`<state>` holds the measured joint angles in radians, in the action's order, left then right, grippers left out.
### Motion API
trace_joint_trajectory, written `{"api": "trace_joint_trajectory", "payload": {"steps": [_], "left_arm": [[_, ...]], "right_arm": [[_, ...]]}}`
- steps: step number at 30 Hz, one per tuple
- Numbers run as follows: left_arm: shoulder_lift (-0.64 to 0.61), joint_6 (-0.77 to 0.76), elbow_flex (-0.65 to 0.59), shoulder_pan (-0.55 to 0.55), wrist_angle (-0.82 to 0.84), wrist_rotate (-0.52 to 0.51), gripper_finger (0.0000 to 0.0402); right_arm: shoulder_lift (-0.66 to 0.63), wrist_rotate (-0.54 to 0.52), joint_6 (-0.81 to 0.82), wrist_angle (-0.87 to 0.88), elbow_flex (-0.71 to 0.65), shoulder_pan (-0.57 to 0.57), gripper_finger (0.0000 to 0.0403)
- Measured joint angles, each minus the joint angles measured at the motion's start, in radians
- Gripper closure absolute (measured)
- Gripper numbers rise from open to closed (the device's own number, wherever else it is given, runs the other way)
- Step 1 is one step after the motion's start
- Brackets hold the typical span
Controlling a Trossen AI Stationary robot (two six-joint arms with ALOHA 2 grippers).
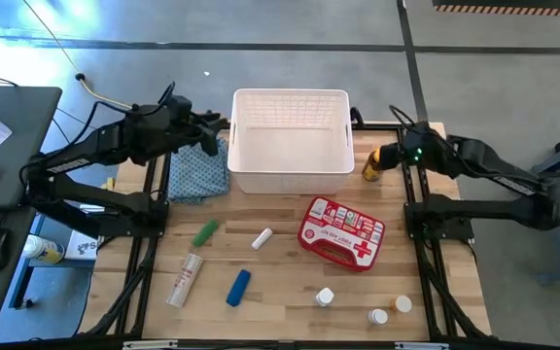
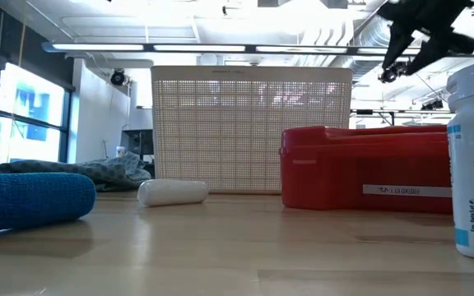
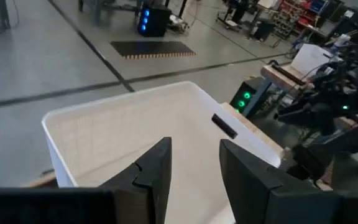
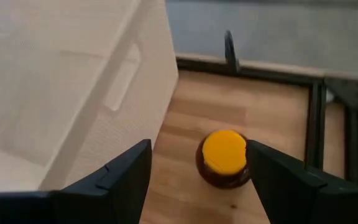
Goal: Pick & place medical supplies in basket/bin
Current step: Put the yellow pill bottle into the white bin
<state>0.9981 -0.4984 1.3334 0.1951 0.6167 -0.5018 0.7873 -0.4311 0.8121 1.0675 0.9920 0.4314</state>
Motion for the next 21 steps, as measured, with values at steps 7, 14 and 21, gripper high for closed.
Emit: {"api": "trace_joint_trajectory", "payload": {"steps": [7,14,21], "left_arm": [[-0.001,-0.029,0.087,0.17,0.074,0.158,0.0231],[0.029,-0.024,0.095,0.303,0.076,0.406,0.0231],[0.053,-0.021,0.095,0.401,0.074,0.589,0.0231]], "right_arm": [[0.087,0.238,-0.11,-0.027,0.0,0.304,0.0152],[0.277,0.601,-0.22,-0.024,0.005,0.546,0.0152],[0.389,0.671,-0.362,0.028,0.075,0.61,0.0133]]}}
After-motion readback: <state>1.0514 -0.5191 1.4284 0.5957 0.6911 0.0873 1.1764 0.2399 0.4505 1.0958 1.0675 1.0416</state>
